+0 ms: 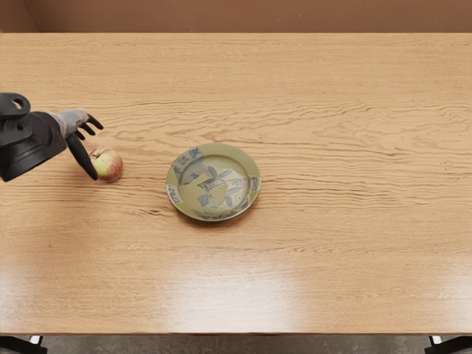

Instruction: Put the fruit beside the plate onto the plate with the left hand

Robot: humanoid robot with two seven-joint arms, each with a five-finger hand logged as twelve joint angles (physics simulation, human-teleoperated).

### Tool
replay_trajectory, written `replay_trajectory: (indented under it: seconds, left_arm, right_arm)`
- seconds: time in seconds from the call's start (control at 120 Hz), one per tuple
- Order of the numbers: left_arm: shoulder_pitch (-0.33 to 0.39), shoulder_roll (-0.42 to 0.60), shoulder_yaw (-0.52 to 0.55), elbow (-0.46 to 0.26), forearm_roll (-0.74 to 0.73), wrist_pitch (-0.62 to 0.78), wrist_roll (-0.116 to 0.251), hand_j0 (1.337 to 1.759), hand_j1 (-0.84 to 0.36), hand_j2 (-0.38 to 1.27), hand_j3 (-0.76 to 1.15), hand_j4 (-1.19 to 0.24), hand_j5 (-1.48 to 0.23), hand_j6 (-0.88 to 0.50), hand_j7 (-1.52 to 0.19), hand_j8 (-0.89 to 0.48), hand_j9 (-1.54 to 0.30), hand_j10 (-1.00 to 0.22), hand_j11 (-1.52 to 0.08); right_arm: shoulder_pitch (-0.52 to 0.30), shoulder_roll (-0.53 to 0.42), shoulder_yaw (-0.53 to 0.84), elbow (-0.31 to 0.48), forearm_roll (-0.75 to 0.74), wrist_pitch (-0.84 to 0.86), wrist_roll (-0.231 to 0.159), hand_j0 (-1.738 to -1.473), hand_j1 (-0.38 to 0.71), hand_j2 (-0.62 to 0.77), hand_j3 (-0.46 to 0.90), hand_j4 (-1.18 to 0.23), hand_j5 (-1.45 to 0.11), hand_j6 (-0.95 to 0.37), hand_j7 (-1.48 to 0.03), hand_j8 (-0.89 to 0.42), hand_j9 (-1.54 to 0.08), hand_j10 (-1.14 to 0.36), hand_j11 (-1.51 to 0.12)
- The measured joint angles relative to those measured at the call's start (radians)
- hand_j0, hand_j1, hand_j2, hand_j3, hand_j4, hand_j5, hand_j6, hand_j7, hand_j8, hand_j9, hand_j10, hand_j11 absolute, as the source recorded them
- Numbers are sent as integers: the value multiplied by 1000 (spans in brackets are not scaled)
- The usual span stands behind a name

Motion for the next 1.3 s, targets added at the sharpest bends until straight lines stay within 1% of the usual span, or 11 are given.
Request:
replay_trajectory:
  seconds: [0.167, 0.283, 0.4, 0.533, 0.675, 0.75, 0.85, 0.917, 0.983, 1.15, 1.3]
  left_arm:
    - [-8, -74, 48, 44, -3, 50, 1, 1658, 56, 51, 0, -248, -319, -249, -319, -248, -319, -248, -319]
    - [-8, -88, 75, 73, -6, 63, 1, 1658, 56, 51, 0, -248, -319, -248, -319, -248, -319, -247, -319]
    - [-2, -108, 84, 82, -10, 80, 1, 1658, 56, 51, 0, -247, -319, -248, -319, -248, -319, -247, -319]
    - [0, -131, 88, 88, -54, 86, 1, 1658, 56, 51, 0, -247, -319, -248, -319, -248, -319, -247, -319]
    - [9, -171, 96, 111, -125, 88, 1, 1658, 56, 51, 0, -247, -319, -248, -319, -248, -319, -247, -319]
    - [25, -183, 98, 130, -139, 88, 1, 1658, 56, 51, 0, -247, -319, -248, -319, -248, -319, -247, -319]
    - [26, -219, 105, 159, -147, 89, 1, 1658, 55, 51, 0, -248, -320, -249, -320, -248, -320, -248, -320]
    - [25, -223, 111, 173, -148, 95, 1, 1658, 53, 51, 0, -249, -322, -250, -322, -250, -322, -249, -322]
    - [23, -223, 115, 180, -148, 99, 1, 1658, 40, 53, 0, -260, -336, -261, -336, -261, -336, -260, -336]
    - [21, -235, 135, 188, -147, 108, 1, 1658, -40, 67, 0, -326, -423, -327, -423, -327, -423, -326, -423]
    - [15, -259, 181, 188, -144, 152, 1, 1657, -81, 87, 0, -374, -492, -374, -492, -374, -492, -374, -492]
  right_arm:
    - [1, 0, 0, 0, 0, 0, 0, -1658, -308, -7, 0, -35, -45, -35, -45, -35, -45, -35, -45]
    - [2, 0, 0, 0, 0, 0, 0, -1658, -308, -7, 0, -35, -45, -35, -45, -35, -45, -35, -45]
    - [3, 0, 0, 0, 0, 0, 0, -1658, -308, -7, 0, -35, -45, -35, -45, -35, -45, -35, -45]
    - [3, 0, 0, 0, 0, 0, 0, -1658, -307, -7, 0, -35, -45, -35, -45, -35, -45, -35, -45]
    - [4, 0, 0, 0, 0, 0, 0, -1658, -308, -7, 0, -35, -45, -35, -45, -35, -45, -35, -45]
    - [7, 0, 0, 0, 0, 0, 1, -1658, -307, -7, 0, -35, -45, -35, -45, -35, -45, -35, -45]
    - [8, 0, 0, 0, 0, 0, 1, -1658, -307, -7, 0, -35, -45, -35, -45, -35, -45, -35, -45]
    - [9, 0, 0, 0, 0, 0, 1, -1658, -308, -7, 0, -35, -45, -35, -45, -35, -45, -35, -45]
    - [9, 0, 0, 0, 0, 0, 0, -1658, -308, -7, 0, -35, -45, -35, -45, -35, -45, -35, -45]
    - [9, 0, 0, 0, 0, 0, 0, -1658, -307, -7, 0, -35, -45, -35, -45, -35, -45, -35, -45]
    - [9, 0, 0, 0, 0, 0, 0, -1658, -308, -7, 0, -35, -45, -35, -45, -35, -45, -35, -45]
